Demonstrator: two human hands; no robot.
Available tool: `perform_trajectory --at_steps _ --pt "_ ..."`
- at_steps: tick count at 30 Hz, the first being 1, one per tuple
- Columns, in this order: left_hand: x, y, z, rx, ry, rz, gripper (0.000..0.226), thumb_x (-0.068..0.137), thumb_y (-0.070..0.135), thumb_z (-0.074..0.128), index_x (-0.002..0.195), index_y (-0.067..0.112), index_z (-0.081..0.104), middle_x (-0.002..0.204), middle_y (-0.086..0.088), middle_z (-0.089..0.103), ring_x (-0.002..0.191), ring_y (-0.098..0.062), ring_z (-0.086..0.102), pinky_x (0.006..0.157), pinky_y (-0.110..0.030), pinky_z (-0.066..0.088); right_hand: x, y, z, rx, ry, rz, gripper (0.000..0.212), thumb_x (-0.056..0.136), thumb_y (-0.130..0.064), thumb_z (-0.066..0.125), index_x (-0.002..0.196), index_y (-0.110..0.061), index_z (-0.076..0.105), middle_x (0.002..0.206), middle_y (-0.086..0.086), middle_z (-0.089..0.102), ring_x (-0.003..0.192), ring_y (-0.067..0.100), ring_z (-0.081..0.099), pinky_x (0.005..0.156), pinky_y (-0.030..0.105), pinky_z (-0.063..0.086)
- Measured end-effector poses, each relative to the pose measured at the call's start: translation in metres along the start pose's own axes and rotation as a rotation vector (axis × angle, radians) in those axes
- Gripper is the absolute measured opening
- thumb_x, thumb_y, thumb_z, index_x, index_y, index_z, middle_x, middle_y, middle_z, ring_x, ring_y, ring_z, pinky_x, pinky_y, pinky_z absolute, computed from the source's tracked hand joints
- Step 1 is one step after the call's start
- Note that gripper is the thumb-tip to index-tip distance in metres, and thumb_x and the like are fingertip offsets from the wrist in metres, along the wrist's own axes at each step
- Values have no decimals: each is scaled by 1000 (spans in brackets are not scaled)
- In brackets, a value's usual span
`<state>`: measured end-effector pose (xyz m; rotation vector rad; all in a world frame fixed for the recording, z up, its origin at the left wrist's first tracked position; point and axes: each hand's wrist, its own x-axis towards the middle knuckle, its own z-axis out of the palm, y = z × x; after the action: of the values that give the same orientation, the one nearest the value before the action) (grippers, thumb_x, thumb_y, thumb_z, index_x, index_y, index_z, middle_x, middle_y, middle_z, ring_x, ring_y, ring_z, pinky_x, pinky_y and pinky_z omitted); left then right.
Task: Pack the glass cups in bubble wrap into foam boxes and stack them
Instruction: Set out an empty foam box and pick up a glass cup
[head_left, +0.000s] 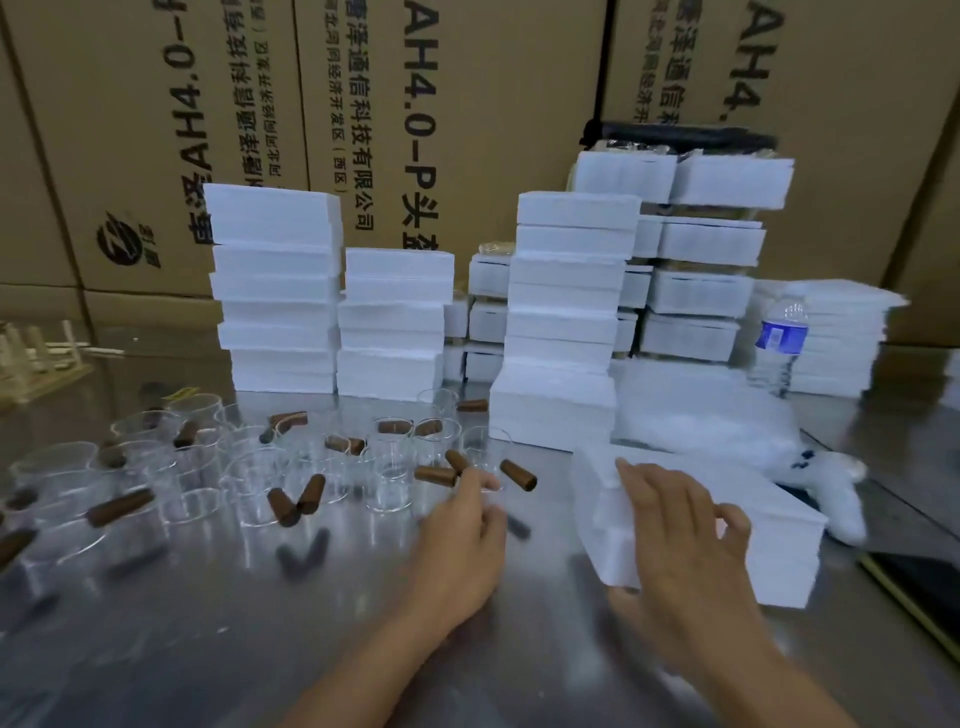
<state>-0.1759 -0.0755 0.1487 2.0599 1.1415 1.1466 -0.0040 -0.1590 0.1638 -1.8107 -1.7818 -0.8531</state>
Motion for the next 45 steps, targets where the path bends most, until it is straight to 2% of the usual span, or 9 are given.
perform_trajectory --at_steps 5,10,14,19,24,27,33,40,45 --pt "-8 36 10 -312 62 -77 14 98 19 48 100 33 50 100 11 59 82 6 57 64 -1 39 -5 -16 -4 -50 -64 -70 114 24 -38 87 126 -7 43 108 9 65 101 26 57 80 37 28" --pt "-16 50 14 -231 -6 19 22 97 21 52 114 34 49 117 18 53 110 2 49 90 -10 37 -14 -19 -12 -32 -120 -111 112 31 -58 85 125 -3 58 120 11 64 105 24 65 93 41 25" --pt "-22 52 16 -123 -18 116 28 94 18 53 117 33 50 116 22 47 107 8 44 92 -9 33 -30 -6 -15 60 7 -66 88 61 -42 82 133 -5 48 134 12 54 124 22 51 107 49 24" --pt "-24 49 19 -64 -27 42 37 95 22 55 130 28 49 127 13 39 103 7 43 84 -2 23 -35 23 -14 470 97 575 73 88 -37 59 145 -8 25 150 10 30 139 26 26 115 42 13" --pt "-26 55 25 -269 -184 -192 50 95 27 56 140 33 37 131 8 37 108 -2 36 90 -18 29 -35 44 -2 828 4 1004 57 90 -51 47 121 -5 56 133 15 49 120 30 47 103 46 37" --pt "-29 55 31 -302 -228 -194 54 94 30 57 141 39 32 126 13 32 108 -3 36 90 -22 31 -39 41 -5 765 34 959 52 90 -54 43 103 -7 63 121 14 57 111 31 52 97 49 41" --pt "-29 51 31 -325 -196 -181 51 89 28 64 129 37 34 105 17 52 87 3 52 62 -9 40 -26 28 -33 739 214 848 55 86 -54 51 128 -19 47 132 4 45 127 24 36 109 48 27" --pt "-36 41 27 -375 -90 -151 42 83 25 72 111 28 40 104 15 55 88 2 57 65 -7 42 8 -23 -50 1194 159 528 79 82 -23 70 138 -42 18 103 -18 57 95 -4 59 68 3 45" --pt "-40 37 19 -576 -93 -87 32 86 1 62 102 26 50 100 7 67 89 4 65 71 -12 48 15 -58 -32 1118 18 317 43 82 -17 69 118 -31 51 95 -22 63 91 -11 58 75 5 42"
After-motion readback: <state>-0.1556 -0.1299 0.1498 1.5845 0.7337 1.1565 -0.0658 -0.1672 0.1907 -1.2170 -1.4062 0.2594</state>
